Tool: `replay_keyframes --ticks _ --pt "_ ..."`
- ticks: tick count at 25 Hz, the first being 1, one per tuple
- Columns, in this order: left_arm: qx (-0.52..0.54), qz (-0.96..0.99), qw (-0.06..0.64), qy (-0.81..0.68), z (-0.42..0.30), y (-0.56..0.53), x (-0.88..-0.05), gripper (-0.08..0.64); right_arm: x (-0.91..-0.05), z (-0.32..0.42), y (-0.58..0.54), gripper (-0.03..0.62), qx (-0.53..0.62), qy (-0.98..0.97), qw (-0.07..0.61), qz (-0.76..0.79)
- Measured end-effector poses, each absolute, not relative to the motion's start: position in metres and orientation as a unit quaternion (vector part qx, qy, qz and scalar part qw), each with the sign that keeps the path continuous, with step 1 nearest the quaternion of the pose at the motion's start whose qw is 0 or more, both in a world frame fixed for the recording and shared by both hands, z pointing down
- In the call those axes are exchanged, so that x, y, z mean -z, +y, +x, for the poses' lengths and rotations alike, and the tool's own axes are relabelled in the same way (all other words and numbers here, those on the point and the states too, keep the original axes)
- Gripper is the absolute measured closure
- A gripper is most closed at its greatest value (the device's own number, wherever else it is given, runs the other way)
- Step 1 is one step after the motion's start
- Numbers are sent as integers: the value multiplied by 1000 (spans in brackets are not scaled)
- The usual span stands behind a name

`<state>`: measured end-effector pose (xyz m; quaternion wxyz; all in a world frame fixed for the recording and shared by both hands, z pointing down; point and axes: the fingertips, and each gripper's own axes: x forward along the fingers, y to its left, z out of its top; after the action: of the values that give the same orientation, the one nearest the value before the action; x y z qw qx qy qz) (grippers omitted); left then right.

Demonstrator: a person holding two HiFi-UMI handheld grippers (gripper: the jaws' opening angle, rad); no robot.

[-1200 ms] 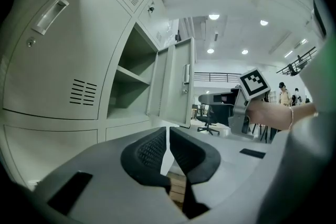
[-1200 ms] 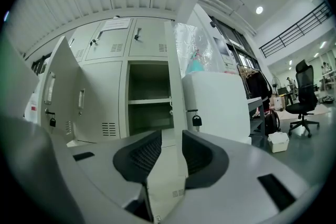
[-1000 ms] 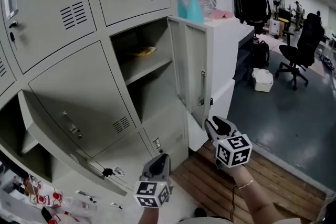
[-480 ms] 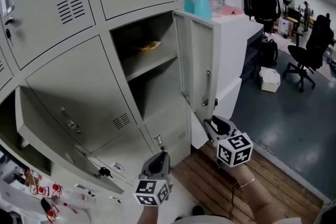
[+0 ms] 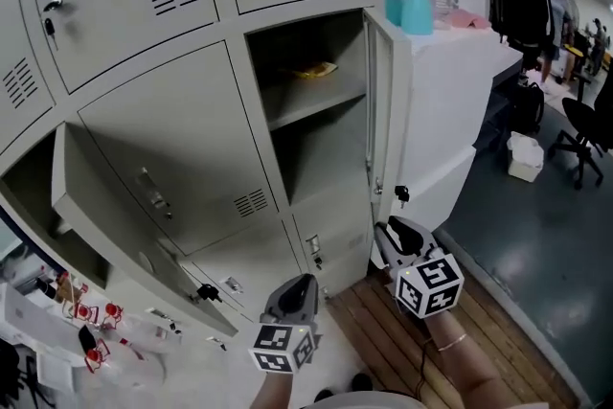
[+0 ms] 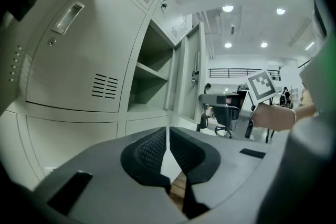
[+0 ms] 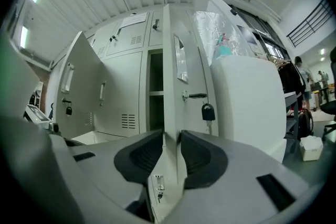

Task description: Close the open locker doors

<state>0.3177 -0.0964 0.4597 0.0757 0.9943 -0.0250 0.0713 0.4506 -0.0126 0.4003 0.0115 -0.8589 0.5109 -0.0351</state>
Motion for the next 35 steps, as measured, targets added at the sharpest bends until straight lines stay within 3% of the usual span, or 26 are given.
replay_keyframes --ticks 25,33,35 --pt "-79 987 92 -104 284 -132 -474 538 -408 441 -161 472 21 594 -46 -803" --pt "-86 986 92 -113 280 -142 -476 538 -412 451 -198 477 21 603 -64 -795" --pt "-91 985 93 -114 279 -143 -477 538 -413 457 -205 512 24 601 -67 -796"
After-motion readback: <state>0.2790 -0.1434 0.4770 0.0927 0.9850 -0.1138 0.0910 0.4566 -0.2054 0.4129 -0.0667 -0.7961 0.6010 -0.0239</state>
